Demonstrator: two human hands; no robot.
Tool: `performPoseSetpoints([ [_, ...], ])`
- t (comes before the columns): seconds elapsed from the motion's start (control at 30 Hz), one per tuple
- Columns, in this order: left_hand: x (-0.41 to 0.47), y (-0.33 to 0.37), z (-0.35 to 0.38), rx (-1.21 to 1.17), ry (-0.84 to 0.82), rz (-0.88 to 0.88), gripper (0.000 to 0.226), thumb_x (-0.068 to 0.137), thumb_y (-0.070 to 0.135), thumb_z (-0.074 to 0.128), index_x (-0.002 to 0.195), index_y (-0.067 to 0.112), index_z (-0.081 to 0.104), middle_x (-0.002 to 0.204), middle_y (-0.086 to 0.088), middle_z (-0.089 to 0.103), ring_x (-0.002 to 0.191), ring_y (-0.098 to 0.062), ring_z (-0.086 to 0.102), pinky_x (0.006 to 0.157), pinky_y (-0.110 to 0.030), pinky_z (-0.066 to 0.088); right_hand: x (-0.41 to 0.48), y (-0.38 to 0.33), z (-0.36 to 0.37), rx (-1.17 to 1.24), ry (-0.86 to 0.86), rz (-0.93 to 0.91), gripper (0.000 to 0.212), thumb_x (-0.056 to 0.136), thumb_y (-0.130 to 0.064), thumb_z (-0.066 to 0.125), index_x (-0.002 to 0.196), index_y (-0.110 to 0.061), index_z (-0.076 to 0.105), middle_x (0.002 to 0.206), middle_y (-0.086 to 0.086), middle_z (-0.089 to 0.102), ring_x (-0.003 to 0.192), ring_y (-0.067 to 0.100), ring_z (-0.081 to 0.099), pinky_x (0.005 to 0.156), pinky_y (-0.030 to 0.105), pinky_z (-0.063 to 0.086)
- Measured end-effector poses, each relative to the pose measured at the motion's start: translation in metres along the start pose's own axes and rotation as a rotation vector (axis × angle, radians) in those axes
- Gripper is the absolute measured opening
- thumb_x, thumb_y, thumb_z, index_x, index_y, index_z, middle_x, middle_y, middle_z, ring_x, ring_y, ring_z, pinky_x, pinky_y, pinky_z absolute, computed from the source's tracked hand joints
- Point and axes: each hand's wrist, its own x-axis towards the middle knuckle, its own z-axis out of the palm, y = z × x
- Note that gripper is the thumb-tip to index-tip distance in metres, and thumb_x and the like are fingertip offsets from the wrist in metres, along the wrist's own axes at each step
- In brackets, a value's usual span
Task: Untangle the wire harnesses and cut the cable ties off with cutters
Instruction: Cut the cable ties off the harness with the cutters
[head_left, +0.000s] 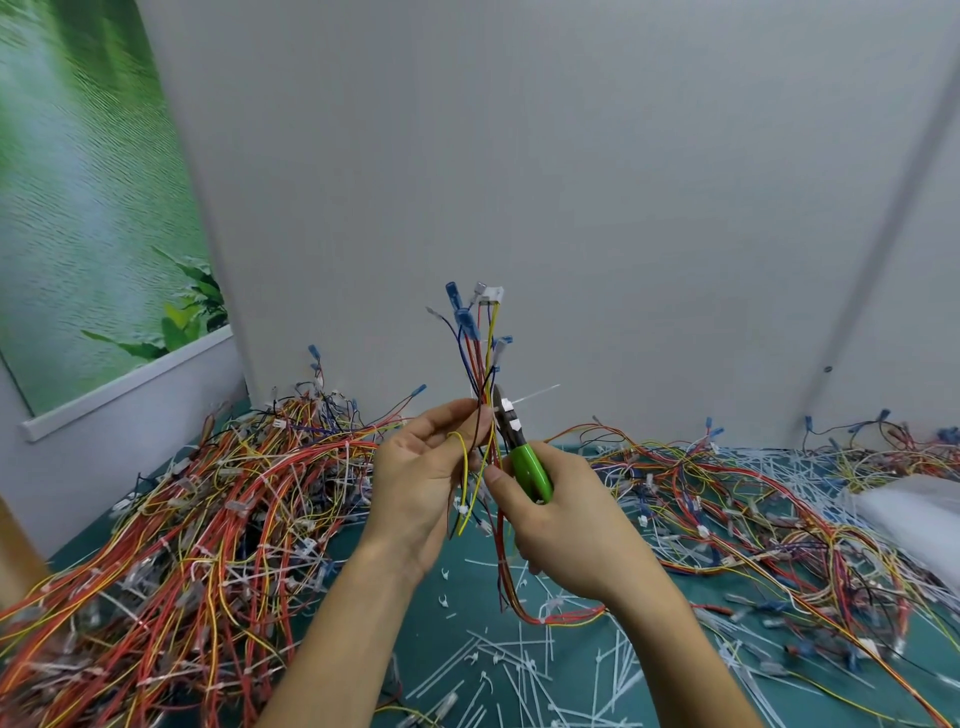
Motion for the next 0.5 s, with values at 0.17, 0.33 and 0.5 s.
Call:
performPoseSetpoints([
  [0.17,-0.0007,0.0017,0.0013,0.007,-0.010,0.014,0.016,0.072,0.011,0.078,0.087,0.013,0.081,0.092,-0.010,0.076,0.080,-0.016,0.069,0.072,-0.023,0.058,-0.0009,-0.0020,0.0019,0.008,0.012,-0.006,0.033,0.099,-0.047,0.060,0.083,-0.019,0.053,0.067,0.000,0.051,0.068,0.033,0.061,0.067,0.052,0.057],
  [0.33,-0.0033,0.0045,0.0040,0.012,-0.033,0.032,0.015,0.071,0.014,0.078,0.084,0.016,0.082,0.087,-0.006,0.076,0.074,-0.011,0.067,0.069,-0.019,0.056,-0.0011,-0.0027,0.0002,0.021,0.049,-0.010,0.036,0.099,-0.044,0.061,0.077,-0.017,0.052,0.061,0.000,0.047,0.065,0.037,0.054,0.058,0.051,0.055],
  [0.5,-0.0032,0.0044,0.0041,0.018,-0.027,0.032,0.015,0.072,0.014,0.078,0.086,0.017,0.082,0.089,-0.006,0.077,0.077,-0.012,0.070,0.070,-0.021,0.057,-0.0012,-0.0030,0.0012,0.009,0.038,-0.018,0.036,0.098,-0.047,0.060,0.079,-0.019,0.051,0.062,-0.003,0.047,0.063,0.032,0.055,0.063,0.053,0.056],
])
